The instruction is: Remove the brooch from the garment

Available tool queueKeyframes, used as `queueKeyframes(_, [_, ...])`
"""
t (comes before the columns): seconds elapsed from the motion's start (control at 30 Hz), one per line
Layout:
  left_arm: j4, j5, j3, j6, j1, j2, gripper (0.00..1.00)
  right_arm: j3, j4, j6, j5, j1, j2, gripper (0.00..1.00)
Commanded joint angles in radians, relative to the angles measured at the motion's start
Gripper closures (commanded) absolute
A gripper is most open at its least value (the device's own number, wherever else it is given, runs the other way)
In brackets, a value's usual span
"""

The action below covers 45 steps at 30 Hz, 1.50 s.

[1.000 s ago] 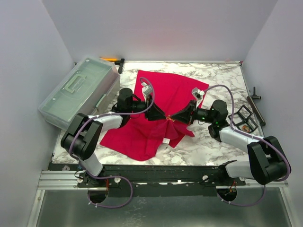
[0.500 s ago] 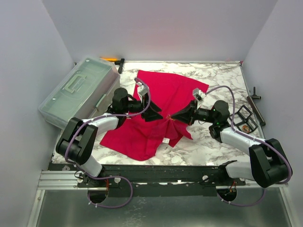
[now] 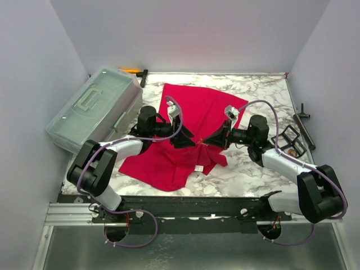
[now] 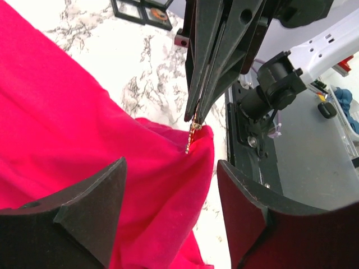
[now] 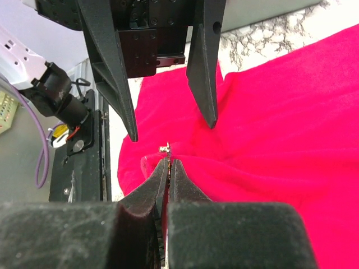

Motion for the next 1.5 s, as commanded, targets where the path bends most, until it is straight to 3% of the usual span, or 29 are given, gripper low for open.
queueKeyframes(0.0, [-0.119,-0.006,0.015,0.106,-0.005,0.004,0.32,0.052,-0.194,-0.101,0.032,-0.006,0.011,1.0])
queueKeyframes(0.23, [-0.324,-0.089,0.009,0.263,-0.063,-0.001,0.31,0.052,-0.223,-0.083,0.041,-0.006,0.031,0.99])
queueKeyframes(0.6, [-0.411,-0.143,0.056,0.311,-0.124,0.029,0.4,0.065,-0.302,-0.139,0.05,-0.007,0.03,0.99])
queueKeyframes(0.8, [-0.449,-0.116,0.078,0.325,-0.136,0.041,0.8,0.068,-0.329,-0.161,0.051,-0.008,0.024,1.0])
queueKeyframes(0.97, [-0.469,-0.077,0.09,0.322,-0.122,0.031,1.0,0.072,-0.368,-0.205,0.064,-0.007,0.02,0.99])
queueKeyframes(1.47, [-0.471,-0.024,0.081,0.316,-0.026,-0.009,1.0,0.08,-0.426,-0.266,0.119,-0.017,0.007,0.99])
